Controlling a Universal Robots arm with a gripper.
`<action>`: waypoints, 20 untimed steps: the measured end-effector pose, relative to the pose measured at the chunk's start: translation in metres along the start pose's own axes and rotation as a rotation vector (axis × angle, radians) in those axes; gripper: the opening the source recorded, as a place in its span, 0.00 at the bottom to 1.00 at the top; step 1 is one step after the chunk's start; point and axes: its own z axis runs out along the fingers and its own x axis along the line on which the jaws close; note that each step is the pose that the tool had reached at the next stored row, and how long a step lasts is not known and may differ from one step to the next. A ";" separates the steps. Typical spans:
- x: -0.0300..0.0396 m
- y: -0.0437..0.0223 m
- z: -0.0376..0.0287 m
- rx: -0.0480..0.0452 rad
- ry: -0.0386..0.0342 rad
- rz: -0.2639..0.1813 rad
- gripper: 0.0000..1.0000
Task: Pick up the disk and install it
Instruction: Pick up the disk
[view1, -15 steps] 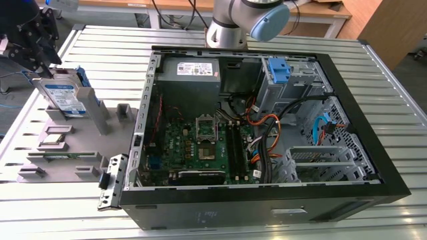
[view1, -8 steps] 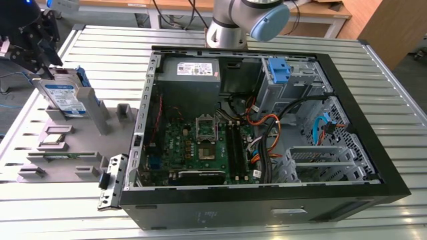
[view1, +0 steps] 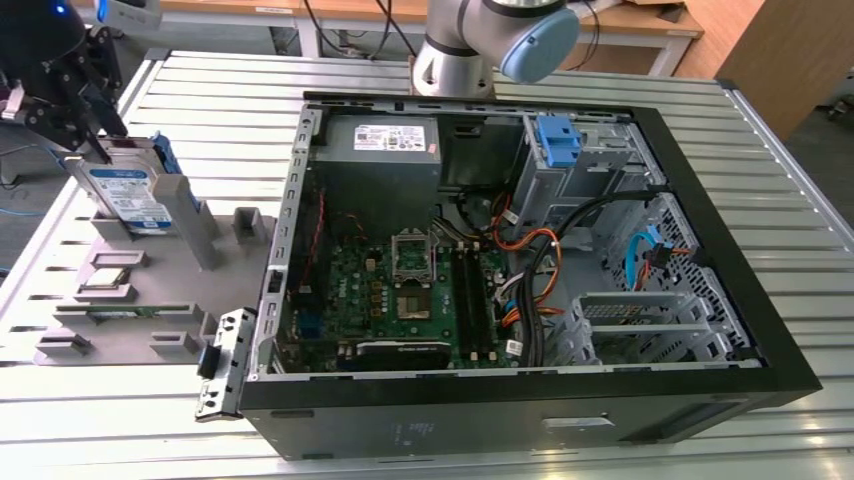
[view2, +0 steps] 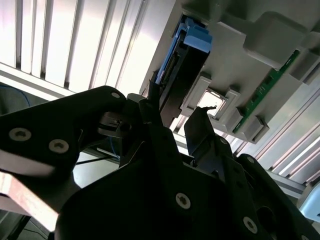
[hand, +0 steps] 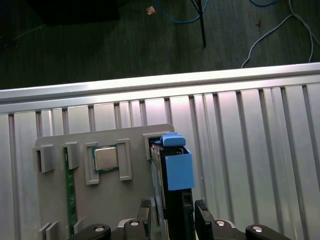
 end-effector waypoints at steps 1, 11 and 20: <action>0.0001 0.0000 0.0006 0.0000 0.0000 0.000 0.47; 0.0007 -0.0003 0.0078 0.0020 0.0002 -0.008 0.47; 0.0010 -0.0005 0.0117 -0.0016 0.0028 -0.052 0.47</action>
